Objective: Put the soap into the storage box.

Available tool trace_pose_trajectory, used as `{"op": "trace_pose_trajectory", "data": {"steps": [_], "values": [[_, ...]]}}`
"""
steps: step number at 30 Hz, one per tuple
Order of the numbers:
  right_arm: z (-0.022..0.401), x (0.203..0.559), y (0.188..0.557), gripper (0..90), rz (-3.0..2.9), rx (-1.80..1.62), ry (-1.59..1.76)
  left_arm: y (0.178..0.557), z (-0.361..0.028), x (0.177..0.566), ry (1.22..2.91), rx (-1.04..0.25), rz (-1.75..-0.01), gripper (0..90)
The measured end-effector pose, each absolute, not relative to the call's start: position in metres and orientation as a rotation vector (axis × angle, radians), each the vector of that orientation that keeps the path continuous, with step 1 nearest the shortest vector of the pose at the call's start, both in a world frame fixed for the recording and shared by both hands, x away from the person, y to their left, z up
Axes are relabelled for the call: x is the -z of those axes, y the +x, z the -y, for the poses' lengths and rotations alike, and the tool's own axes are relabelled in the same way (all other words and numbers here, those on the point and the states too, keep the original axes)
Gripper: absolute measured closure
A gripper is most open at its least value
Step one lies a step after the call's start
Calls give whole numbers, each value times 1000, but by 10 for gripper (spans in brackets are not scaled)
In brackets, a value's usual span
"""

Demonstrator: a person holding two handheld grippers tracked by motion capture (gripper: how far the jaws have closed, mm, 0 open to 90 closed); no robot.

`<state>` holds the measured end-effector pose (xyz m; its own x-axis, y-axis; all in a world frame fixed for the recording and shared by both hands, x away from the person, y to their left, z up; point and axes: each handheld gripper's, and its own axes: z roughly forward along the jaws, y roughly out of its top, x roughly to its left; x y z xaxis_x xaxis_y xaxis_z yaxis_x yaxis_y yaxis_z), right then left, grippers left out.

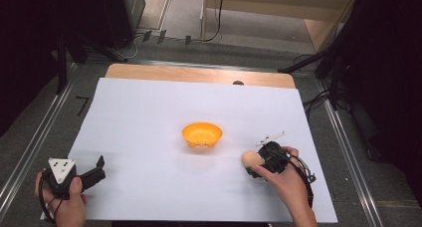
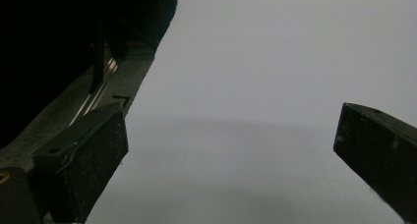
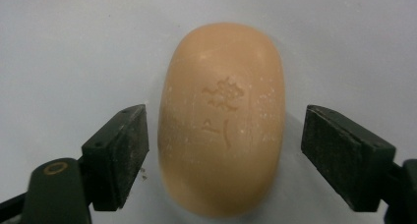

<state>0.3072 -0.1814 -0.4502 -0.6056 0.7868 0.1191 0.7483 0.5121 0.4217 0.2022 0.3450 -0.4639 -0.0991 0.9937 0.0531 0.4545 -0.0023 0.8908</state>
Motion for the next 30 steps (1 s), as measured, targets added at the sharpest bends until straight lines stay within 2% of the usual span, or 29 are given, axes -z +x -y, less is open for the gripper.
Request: {"op": "trace_pose_trajectory", "data": {"steps": [4,16,30], "values": [[174,454,308,211,-2650,-636,1361,202,-345,464,1528,-1049,-1620,4],[168,458,304,323,-2568,-596,1377,203,-344,464,1532,-1049,-1619,4],[170,454,309,333,-2665,-576,1259,204,-343,464,1560,-1047,-1615,4]]}}
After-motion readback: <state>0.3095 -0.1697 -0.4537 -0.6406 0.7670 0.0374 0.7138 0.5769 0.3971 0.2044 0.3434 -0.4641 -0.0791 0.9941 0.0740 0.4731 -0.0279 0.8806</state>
